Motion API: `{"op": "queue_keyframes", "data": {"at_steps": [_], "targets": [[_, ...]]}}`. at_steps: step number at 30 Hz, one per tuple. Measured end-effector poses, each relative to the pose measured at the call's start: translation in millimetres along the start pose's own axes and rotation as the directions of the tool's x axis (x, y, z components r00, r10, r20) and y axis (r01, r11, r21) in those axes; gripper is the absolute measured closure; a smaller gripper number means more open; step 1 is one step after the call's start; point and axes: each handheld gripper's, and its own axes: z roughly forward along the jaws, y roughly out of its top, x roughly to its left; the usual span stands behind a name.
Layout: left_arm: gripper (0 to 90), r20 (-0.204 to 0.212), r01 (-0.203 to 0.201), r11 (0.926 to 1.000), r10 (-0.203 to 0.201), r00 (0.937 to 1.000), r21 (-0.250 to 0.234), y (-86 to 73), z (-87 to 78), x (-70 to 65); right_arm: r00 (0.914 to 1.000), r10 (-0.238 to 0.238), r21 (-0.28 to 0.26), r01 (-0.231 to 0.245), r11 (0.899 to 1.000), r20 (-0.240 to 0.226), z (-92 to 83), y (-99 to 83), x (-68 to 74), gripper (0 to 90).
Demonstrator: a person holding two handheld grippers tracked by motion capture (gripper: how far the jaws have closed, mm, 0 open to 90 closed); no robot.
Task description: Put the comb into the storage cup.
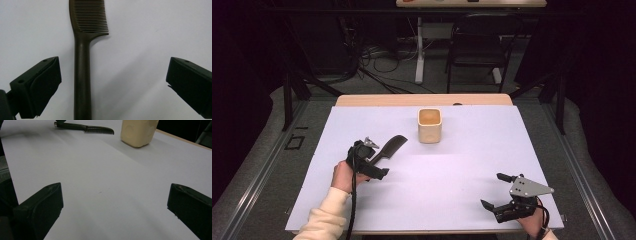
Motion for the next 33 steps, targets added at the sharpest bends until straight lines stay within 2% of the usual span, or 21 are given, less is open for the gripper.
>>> {"op": "queue_keyframes", "data": {"at_steps": [10,14,16,24,27,33], "targets": [[0.0,-0.001,0.004,0.9997,-0.004,1.0,0.026,4.0,0.3,14.4,1.0,0.005,0.002,-0.005,1.0,0.002,0.3,-0.2,0.0,0.0],[0.0,0.017,0.01,0.9988,-0.011,0.9998,0.047,5.1,0.0,23.1,1.0,0.004,0.004,-0.004,1.0,0.004,0.6,-0.1,-0.3,0.0],[0.0,0.044,0.014,0.9983,-0.017,0.9989,0.057,5.7,0.9,26.7,1.0,0.004,0.006,-0.004,1.0,0.006,0.8,-0.1,-0.3,0.0],[0.0,0.038,0.004,0.9976,-0.007,0.9992,0.069,13.6,3.9,30.5,1.0,0.005,0.006,-0.005,1.0,0.007,0.8,-0.2,-0.4,0.0],[0.0,0.059,-0.005,0.9984,0.002,0.9983,0.057,17.3,5.5,31.2,1.0,0.003,0.006,-0.003,1.0,0.006,0.6,-0.2,-0.4,0.0],[0.3,0.017,-0.01,0.997,0.009,0.9998,0.077,23.7,11.0,31.9,1.0,0.003,0.007,-0.004,1.0,0.004,1.1,-0.3,-0.3,0.0]]}}
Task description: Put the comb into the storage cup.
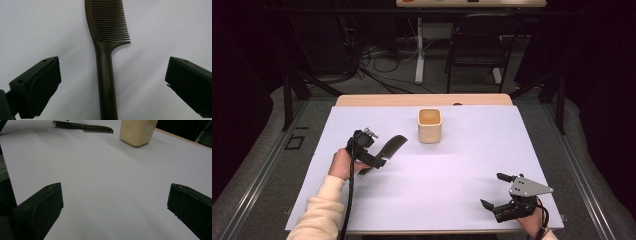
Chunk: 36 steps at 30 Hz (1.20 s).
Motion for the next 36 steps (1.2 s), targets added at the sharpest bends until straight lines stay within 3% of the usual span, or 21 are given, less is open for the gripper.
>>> {"op": "queue_keyframes", "data": {"at_steps": [3,9,10,14,20,23,31,36], "targets": [[2.3,-0.004,-0.001,0.9998,0.001,1.0,0.02,3.4,1.4,0.5,1.0,0.0,0.001,0.0,1.0,0.0,0.2,0.0,0.0,0.0],[25.4,-0.01,-0.013,0.9983,0.014,0.9999,0.056,4.9,4.4,-0.8,1.0,0.0,0.001,0.0,1.0,-0.002,-0.2,-0.2,-0.2,0.0],[33.0,-0.022,-0.013,0.9975,0.015,0.9997,0.069,5.2,5.1,-1.1,1.0,0.0,0.001,0.0,1.0,-0.003,-0.1,-0.2,-0.2,0.0],[42.7,-0.039,-0.016,0.9932,0.021,0.999,0.115,8.1,8.9,-2.4,1.0,-0.002,0.002,0.002,1.0,-0.004,0.2,-0.2,-0.1,0.0],[52.4,-0.088,-0.022,0.9851,0.038,0.9954,0.171,14.0,13.3,-6.0,1.0,-0.001,0.001,0.001,1.0,-0.003,0.5,-0.3,0.0,0.0],[57.2,-0.082,-0.012,0.9849,0.027,0.9962,0.172,17.1,14.4,-7.0,1.0,-0.002,0.001,0.002,1.0,-0.003,0.1,-0.3,-0.2,0.0],[64.2,-0.1,-0.017,0.9731,0.041,0.9941,0.23,21.3,22.9,-8.3,1.0,-0.002,0.0,0.002,1.0,-0.004,-0.1,-0.3,-0.1,0.0],[66.8,-0.099,-0.009,0.9716,0.033,0.9946,0.236,21.5,26.0,-6.9,1.0,-0.001,0.0,0.001,1.0,-0.005,-0.1,-0.3,0.0,0.0]]}}
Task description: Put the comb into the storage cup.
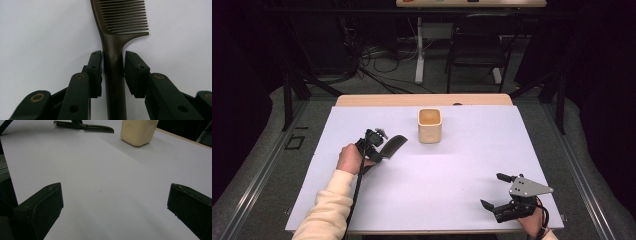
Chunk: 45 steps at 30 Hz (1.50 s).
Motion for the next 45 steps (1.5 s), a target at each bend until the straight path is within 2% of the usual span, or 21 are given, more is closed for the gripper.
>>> {"op": "queue_keyframes", "data": {"at_steps": [9,21,35,45], "targets": [[69.8,0.008,0.022,0.9997,-0.022,0.9997,0.0,0.2,2.5,0.6,1.0,0.0,0.001,0.0,1.0,-0.004,-0.1,0.0,0.0,0.0],[71.4,0.006,0.083,0.9965,-0.083,0.9965,-0.002,-0.6,2.6,-0.5,1.0,-0.001,0.0,0.001,1.0,-0.006,0.1,-0.1,0.0,0.0],[72.0,0.014,0.074,0.9948,-0.073,0.9972,-0.071,-7.4,-7.3,1.0,1.0,0.002,0.0,-0.002,1.0,-0.005,-0.4,-0.1,0.0,0.0],[72.0,0.025,0.074,0.9865,-0.071,0.9972,-0.146,-15.0,-17.0,0.3,1.0,0.001,-0.001,-0.001,1.0,-0.004,-0.7,0.0,-0.1,0.0]]}}
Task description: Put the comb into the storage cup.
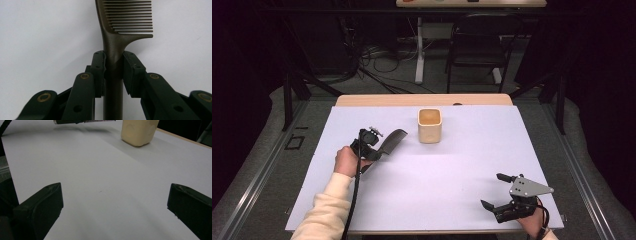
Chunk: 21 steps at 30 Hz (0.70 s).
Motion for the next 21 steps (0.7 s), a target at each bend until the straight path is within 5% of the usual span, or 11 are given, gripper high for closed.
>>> {"op": "queue_keyframes", "data": {"at_steps": [21], "targets": [[71.9,0.008,0.003,0.9938,-0.002,1.0,-0.111,-9.2,-13.4,-0.1,1.0,0.001,-0.003,-0.001,1.0,-0.001,-0.6,0.1,-0.1,0.0]]}}
